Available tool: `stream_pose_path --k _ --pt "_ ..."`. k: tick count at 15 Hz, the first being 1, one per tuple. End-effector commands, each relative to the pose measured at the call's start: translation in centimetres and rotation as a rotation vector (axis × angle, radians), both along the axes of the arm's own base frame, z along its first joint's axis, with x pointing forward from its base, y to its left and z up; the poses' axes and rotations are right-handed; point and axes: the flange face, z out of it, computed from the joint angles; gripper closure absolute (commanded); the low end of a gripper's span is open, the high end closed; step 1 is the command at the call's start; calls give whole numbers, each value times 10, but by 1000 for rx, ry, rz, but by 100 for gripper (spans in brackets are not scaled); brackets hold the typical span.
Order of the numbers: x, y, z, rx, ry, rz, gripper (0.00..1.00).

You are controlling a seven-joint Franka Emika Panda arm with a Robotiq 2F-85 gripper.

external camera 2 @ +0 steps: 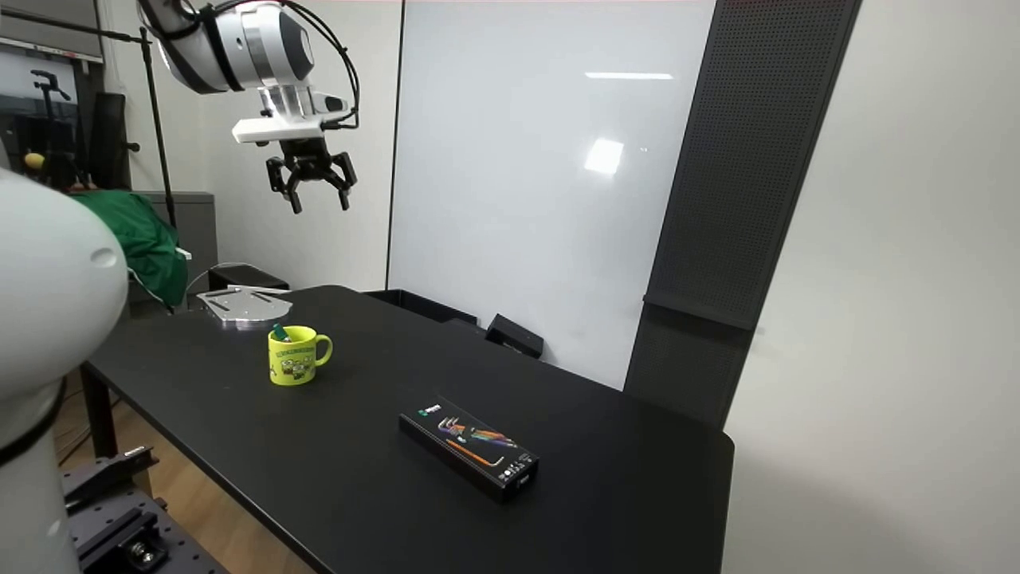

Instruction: Take the marker out of the mug and put it on the table

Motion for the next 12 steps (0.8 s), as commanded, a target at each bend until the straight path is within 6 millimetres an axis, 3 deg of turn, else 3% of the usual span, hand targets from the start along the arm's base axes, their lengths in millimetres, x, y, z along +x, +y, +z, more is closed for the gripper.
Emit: stream_pose_path --k 1,12 --pt "4 4 -7 -20 2 13 0" --pt "1 65 -121 -201 62 118 0"
